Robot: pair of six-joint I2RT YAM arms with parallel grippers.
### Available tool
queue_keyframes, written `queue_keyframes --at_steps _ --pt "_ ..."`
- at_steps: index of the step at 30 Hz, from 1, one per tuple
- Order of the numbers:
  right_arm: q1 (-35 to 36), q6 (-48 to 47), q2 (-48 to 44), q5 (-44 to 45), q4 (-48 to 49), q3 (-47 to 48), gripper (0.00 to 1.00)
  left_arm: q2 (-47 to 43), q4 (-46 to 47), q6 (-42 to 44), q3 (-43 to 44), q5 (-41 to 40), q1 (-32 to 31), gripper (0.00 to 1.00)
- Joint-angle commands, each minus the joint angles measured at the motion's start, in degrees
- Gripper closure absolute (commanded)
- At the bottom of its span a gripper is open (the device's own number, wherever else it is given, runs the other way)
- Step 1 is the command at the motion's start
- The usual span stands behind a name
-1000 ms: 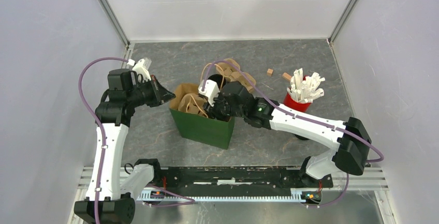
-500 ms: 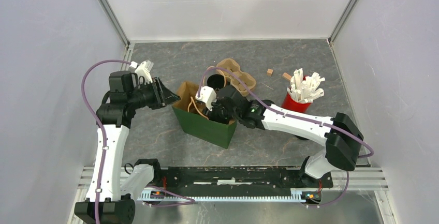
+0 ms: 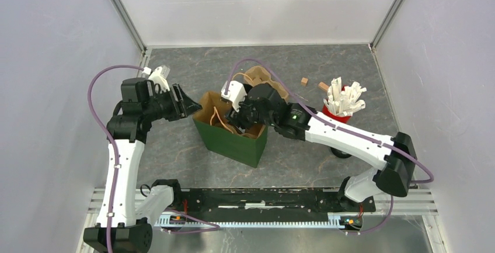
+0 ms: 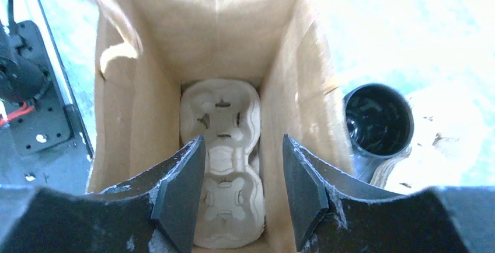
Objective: Pack the takeout coffee
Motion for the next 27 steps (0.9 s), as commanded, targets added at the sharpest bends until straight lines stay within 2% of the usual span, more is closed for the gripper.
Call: queue_keyframes --at_steps 1,10,13,17,21,25,27 --pt "0.15 0.86 -3.89 -1.63 0.21 5.0 0.43 0.46 -0.1 0.82 4.06 -1.48 -0.03 0.4" --pt "0.15 6.64 -11.39 -4.99 1.46 6.15 0.41 3.78 -2.23 4.48 6.24 -2.4 -0.08 0.39" --pt "0.15 8.68 -13.67 -3.24 0.73 6.48 0.38 4.77 -1.48 5.46 5.95 -0.65 -0.51 0.39" --pt "0.15 9.01 -17.18 3.46 -3.75 6.53 0.36 6.82 -1.24 6.04 7.28 -1.15 -4.35 0.38" --pt "0.14 9.23 -23.09 13.89 -6.2 2.3 0.31 6.56 -0.34 5.4 7.61 -7.02 -8.28 0.35" --pt "0.15 9.04 -24.63 22.56 -10.2 2.15 0.27 5.16 1.25 -1.15 8.02 -9.86 -8.64 0.28" --pt "0.06 8.82 -23.71 26.86 -12.79 3.57 0.21 3.68 1.05 -5.1 8.24 -13.61 -8.64 0.24"
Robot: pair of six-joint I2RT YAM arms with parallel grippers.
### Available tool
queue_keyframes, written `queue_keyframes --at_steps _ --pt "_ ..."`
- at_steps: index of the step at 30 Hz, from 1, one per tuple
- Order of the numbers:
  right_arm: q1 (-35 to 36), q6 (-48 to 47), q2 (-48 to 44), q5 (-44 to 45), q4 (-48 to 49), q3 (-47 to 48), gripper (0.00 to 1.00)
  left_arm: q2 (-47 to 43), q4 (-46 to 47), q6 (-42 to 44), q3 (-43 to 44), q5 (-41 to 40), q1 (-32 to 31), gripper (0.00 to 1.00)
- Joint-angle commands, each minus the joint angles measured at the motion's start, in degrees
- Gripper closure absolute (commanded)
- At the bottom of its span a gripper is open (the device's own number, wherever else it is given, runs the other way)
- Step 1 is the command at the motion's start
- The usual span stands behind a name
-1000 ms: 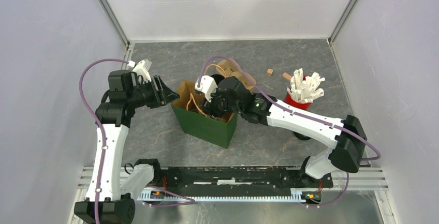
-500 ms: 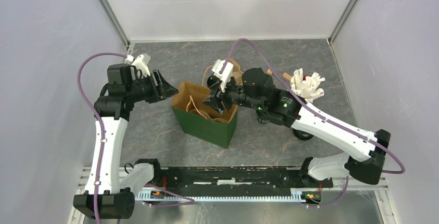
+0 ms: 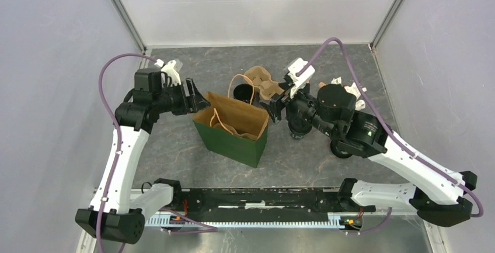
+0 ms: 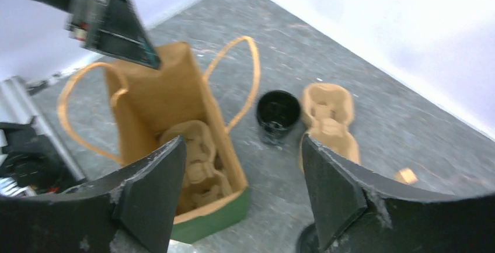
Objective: Pack the takeout coffee
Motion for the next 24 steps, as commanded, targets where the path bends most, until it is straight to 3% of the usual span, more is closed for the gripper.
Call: queue_keyframes --at_steps 1,6,10,12,18,24 --pt "0.06 0.22 2.09 13.61 -7.23 2.48 0.17 -3.83 1.84 -7.93 3.13 -7.62 -0.14 0.23" --pt "-0.83 0.51 8.4 20.78 -18.33 10.41 0.08 -4.03 -8.75 -8.79 9.03 -14.81 -0.09 0.16" --pt "-2.22 3.47 9.44 20.9 -19.53 8.15 0.07 -3.77 -14.74 -3.03 11.14 -15.67 -0.14 0.16" --pt "-4.37 4.93 8.95 18.54 -17.52 4.21 0.08 -5.21 -15.41 -3.2 10.3 -19.96 -2.46 0.15" --pt "-14.41 10.81 12.65 7.94 -21.35 -2.23 0.12 -5.72 -17.53 -6.27 11.18 -15.45 -4.28 0.16" --pt "-20.38 7.81 12.39 1.92 -15.79 -10.86 0.09 -6.04 -18.29 -5.82 9.68 -15.71 -5.6 0.16"
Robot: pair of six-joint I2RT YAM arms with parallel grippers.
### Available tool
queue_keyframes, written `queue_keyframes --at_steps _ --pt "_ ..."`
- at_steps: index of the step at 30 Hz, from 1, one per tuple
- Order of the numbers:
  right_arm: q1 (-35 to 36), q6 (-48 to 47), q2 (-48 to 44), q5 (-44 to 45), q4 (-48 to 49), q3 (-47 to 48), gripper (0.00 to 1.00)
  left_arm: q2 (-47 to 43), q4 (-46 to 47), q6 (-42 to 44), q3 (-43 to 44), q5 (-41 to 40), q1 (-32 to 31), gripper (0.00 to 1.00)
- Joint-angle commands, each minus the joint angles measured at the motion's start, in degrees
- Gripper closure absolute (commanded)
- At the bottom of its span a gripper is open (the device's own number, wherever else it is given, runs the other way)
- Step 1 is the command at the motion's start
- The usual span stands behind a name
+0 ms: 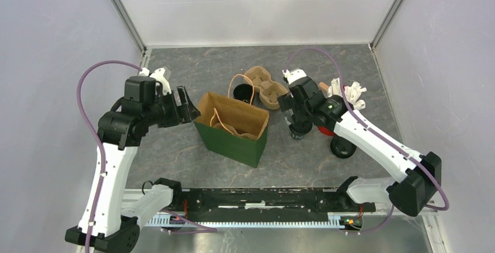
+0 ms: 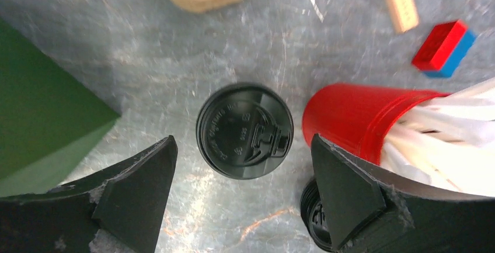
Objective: Pack the takeout coffee
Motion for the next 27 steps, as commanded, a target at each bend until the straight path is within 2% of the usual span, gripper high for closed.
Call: queue_keyframes --at_steps 1,7,12,27 --pt "-3.22 -1.34 0.04 -7.57 4.03 -3.72 0.09 -0.96 -0.56 -0.3 -0.25 0.58 -1.25 0.16" --pt "-7.82 -0.78 2.47 -12.7 3.04 -5.4 0.13 -0.46 -0.76 -0.06 -1.18 0.28 -1.49 0.16" --pt "-9.62 -1.89 3.11 -17.09 2.72 -4.97 0.11 0.67 -1.75 0.64 0.64 -0.76 -1.48 0.16" --pt "-11.0 -4.67 5.1 -15.28 3.26 -5.65 0.07 2.64 -1.62 1.01 2.14 -0.69 -1.57 0.16"
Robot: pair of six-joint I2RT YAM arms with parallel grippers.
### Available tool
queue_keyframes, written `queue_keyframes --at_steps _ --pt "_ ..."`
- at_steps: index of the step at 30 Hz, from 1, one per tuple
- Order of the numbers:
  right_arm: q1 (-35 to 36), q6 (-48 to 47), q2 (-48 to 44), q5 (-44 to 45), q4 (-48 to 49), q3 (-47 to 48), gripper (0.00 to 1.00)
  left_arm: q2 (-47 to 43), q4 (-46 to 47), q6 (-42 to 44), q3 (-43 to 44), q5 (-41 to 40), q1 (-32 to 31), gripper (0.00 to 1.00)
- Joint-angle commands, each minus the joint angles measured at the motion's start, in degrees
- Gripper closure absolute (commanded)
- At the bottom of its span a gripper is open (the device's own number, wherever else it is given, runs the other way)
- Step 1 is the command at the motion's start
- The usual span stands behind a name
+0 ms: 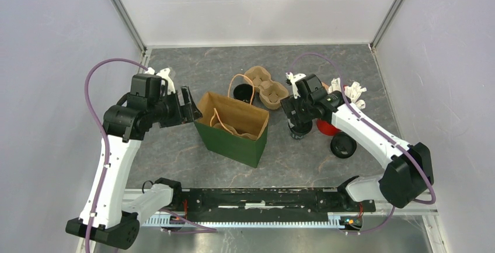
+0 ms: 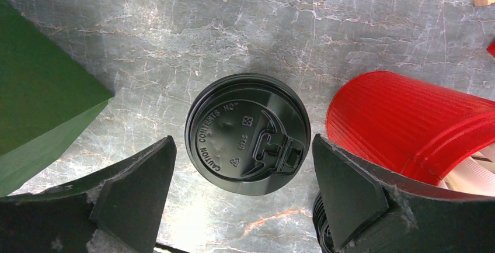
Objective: Pack the takeout coffee
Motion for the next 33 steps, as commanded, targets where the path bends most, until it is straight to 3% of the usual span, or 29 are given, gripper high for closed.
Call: queue_keyframes --at_steps 1,13,26,33 --pt "-0.56 -1.16 0.49 -0.13 1.57 -0.16 0.07 0.17 0.17 1.03 2.29 -0.18 -0.26 0.16" --pt "-1.51 -1.99 -0.07 -2.0 2.78 -2.4 0.06 0.18 0.13 0.99 2.48 0.25 -0.26 0.16" --pt "-2.04 -3.06 0.71 -2.46 3.99 -3.39 0.12 0.3 -0.18 1.22 3.02 -0.01 -0.26 0.16" --pt "-2.04 -3.25 0.56 -2.48 3.76 -3.38 0.22 0.66 -0.54 1.48 3.46 -0.4 -0.26 0.16"
